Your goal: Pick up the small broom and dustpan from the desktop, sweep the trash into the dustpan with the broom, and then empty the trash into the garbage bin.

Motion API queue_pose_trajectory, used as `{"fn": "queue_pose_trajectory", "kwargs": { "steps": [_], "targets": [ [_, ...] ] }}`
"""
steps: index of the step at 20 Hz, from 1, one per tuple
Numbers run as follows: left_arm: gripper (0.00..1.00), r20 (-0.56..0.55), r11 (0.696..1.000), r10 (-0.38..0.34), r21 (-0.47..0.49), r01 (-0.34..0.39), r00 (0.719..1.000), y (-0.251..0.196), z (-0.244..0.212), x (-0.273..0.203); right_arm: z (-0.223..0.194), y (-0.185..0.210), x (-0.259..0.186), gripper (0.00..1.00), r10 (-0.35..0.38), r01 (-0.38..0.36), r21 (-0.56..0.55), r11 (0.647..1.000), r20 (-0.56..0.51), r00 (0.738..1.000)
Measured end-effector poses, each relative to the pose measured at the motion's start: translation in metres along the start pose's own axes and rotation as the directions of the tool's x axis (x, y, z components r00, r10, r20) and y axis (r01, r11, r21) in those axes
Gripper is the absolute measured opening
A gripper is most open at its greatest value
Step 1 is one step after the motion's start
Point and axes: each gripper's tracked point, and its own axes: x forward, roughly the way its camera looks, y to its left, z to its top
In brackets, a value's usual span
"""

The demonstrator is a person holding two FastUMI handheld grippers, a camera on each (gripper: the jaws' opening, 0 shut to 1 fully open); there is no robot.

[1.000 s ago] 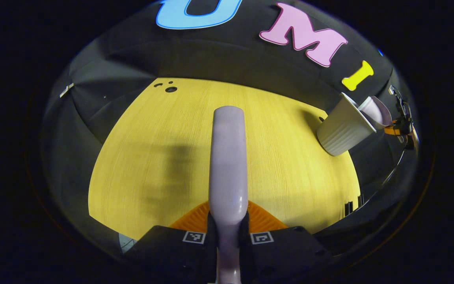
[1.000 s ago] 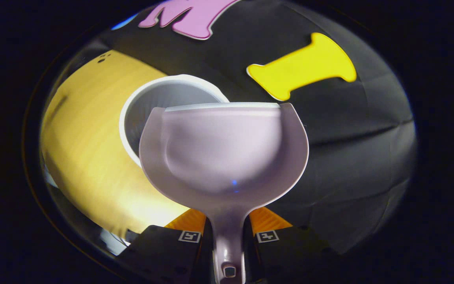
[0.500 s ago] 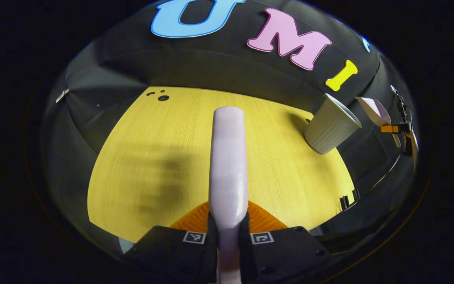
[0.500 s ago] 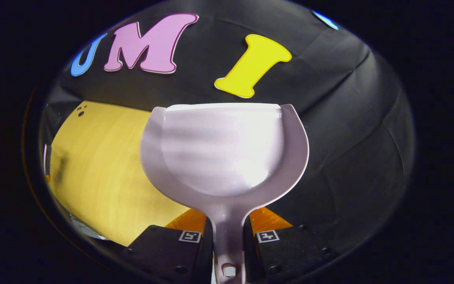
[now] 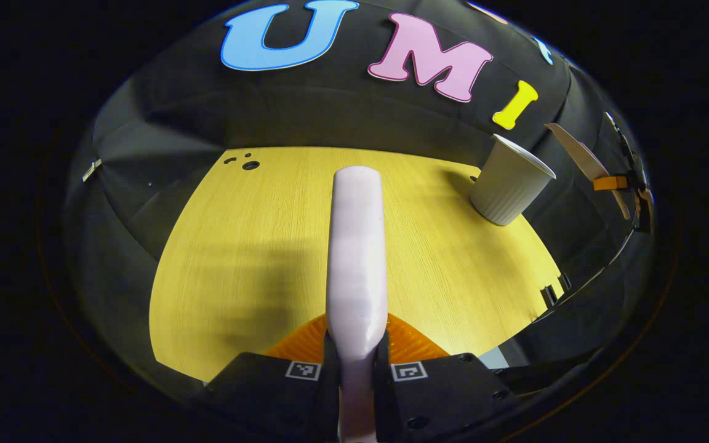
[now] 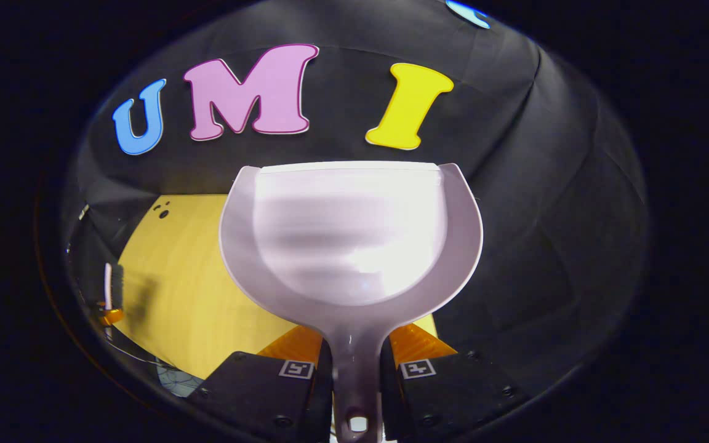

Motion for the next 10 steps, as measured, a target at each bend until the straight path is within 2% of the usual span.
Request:
{"fn": "queue_pose_trajectory", "kwargs": {
  "steps": [3,5,6,7,9,10],
  "targets": [
    [0.27,-0.011,1.0,-0.016,-0.016,0.016,1.0,-0.006,-0.013,0.003,-0.025,0.045,0.003,0.36,0.105,-0.103,0.059,0.993,-0.033,0.994],
    [0.27,-0.022,1.0,-0.023,-0.018,0.023,0.999,-0.01,-0.021,0.006,-0.045,0.065,0.008,0.36,0.128,-0.126,0.033,0.991,-0.059,0.99],
    [0.29,-0.03,1.0,-0.022,-0.018,0.022,0.999,-0.011,-0.025,0.008,-0.058,0.077,0.01,0.32,0.14,-0.139,0.018,0.99,-0.08,0.987],
    [0.26,-0.04,1.0,-0.021,-0.018,0.02,0.999,-0.012,-0.029,0.011,-0.069,0.088,0.012,0.36,0.157,-0.157,0.006,0.988,-0.101,0.982],
    [0.27,-0.056,1.0,-0.012,-0.017,0.011,0.998,-0.013,-0.035,0.017,-0.093,0.114,0.018,0.36,0.203,-0.206,-0.009,0.978,-0.144,0.969],
    [0.27,-0.067,1.0,-0.01,-0.019,0.009,0.998,-0.014,-0.038,0.021,-0.103,0.125,0.023,0.32,0.221,-0.227,-0.019,0.974,-0.166,0.961]
  ]
}}
